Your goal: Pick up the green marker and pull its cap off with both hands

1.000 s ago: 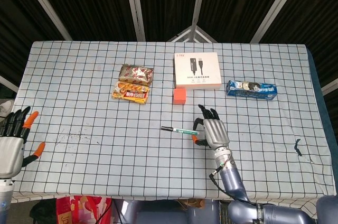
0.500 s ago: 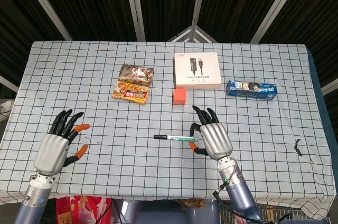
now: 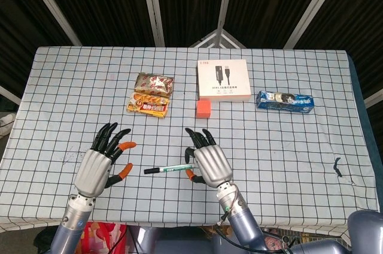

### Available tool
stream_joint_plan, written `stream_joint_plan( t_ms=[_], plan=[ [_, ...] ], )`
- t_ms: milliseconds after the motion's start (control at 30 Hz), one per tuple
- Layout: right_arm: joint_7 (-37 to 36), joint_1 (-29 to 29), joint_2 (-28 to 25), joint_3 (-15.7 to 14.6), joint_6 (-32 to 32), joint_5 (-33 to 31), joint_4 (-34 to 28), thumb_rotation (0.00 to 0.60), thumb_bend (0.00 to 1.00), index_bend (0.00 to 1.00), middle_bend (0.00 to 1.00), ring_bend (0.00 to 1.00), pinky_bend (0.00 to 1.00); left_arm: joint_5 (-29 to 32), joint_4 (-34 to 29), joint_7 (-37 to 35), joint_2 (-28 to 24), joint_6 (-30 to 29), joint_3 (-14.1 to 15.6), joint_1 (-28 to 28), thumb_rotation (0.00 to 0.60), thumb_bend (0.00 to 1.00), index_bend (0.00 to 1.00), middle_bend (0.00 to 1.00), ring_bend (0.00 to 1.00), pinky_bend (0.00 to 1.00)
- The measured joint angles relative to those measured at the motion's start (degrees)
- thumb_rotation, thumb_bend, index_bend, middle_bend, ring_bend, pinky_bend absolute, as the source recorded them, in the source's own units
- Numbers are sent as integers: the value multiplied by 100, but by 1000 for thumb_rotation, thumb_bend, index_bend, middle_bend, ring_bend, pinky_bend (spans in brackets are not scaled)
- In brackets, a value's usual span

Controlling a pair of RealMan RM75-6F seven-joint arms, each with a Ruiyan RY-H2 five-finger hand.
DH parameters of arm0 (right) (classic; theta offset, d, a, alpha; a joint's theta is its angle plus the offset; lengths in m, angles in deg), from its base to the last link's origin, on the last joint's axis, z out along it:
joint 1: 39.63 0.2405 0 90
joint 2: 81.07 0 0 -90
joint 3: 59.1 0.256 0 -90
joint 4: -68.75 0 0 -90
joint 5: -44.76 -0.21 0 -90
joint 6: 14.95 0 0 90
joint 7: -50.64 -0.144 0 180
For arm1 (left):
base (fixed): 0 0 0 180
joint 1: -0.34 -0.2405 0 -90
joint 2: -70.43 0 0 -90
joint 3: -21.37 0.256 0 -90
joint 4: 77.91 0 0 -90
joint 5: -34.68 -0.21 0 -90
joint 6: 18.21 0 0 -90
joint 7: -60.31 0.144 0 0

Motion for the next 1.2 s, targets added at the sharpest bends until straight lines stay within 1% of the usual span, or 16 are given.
stream_joint_plan(
  t_ms=[233,367,533,900,1200],
  plan=[
    [186,226,171,214,-163,-256,65,600,492,776,79,127,21,-79,116,29,100,-56,161,-26,600,391,349,156,0,0],
    [254,304,186,264,-268,-366,50,600,492,776,79,127,21,-102,138,66,96,-82,237,-56,600,389,355,159,0,0],
    [244,366,190,257,-314,-401,35,600,493,776,79,127,21,-82,227,88,143,-74,251,-55,600,389,391,173,0,0],
    [178,480,183,232,-397,-380,-51,600,493,776,79,127,21,-72,686,20,527,-119,166,38,600,389,445,197,0,0],
    [133,533,144,189,-450,-375,-90,600,492,776,79,127,21,-148,938,-102,743,-199,166,113,600,389,482,226,0,0]
  ],
)
